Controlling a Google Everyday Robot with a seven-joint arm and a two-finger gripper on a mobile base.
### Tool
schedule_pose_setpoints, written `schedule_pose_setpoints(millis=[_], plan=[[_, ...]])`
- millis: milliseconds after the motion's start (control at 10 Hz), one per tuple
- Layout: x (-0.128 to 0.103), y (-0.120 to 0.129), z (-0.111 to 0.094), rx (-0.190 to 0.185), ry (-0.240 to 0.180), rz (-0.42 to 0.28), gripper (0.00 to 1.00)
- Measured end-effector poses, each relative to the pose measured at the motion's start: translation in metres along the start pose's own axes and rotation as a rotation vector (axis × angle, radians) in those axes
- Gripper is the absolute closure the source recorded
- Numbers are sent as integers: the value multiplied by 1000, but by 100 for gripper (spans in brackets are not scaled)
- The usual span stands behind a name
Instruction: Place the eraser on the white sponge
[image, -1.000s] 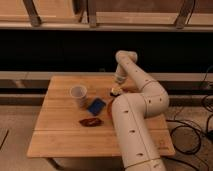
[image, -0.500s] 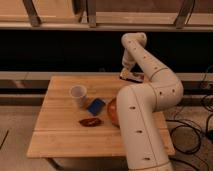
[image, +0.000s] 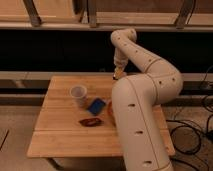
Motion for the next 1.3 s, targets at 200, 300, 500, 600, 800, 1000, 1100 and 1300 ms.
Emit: schedule_pose_setpoints(millis=[200,300,500,600,800,1000,1100,1300], plan=[[0,0,0,1,-1,1,100],[-4,1,0,-2,-4,-10,100],[-29,20,1,-32,-28,-108,100],[-61,47,4,-72,-54,-221,100],[-87,83,11,-128,-50,-356,100],[-88,106,20,-176,-16,-423,100],[-84,113,24,-195,2,-432,100],[-72,121,32,-232,44,-447,100]])
